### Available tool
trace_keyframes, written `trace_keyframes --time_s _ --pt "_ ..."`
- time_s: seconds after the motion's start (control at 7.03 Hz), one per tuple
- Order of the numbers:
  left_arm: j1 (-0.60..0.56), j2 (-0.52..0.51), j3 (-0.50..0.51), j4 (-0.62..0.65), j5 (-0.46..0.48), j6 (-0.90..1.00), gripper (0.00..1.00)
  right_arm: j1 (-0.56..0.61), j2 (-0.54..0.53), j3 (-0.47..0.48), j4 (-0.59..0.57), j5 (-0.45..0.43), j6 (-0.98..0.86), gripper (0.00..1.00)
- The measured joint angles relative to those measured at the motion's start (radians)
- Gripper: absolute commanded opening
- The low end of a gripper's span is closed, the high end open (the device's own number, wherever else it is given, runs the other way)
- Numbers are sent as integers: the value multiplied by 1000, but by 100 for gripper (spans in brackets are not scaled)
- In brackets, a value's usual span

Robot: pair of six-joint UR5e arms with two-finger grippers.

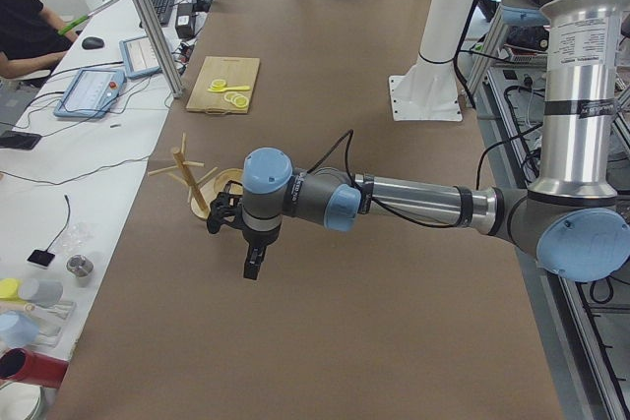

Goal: Hang cup on storage rack

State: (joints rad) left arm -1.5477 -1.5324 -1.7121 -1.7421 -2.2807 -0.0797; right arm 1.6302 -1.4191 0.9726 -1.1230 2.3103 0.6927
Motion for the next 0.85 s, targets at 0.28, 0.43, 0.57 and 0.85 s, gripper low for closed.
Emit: trace_keyframes --time_s 0.28,0.43,0.57,0.85 --pt "0 1 3 0 1 1 99 -4 1 4 1 0 1 0" --pt "0 2 4 -1 0 1 98 -5 6 9 1 1 1 0" --pt "0 2 6 -1 0 1 98 -5 24 14 -3 4 4 0" --pt "0 6 9 -1 0 1 98 9 72 37 -10 12 11 0"
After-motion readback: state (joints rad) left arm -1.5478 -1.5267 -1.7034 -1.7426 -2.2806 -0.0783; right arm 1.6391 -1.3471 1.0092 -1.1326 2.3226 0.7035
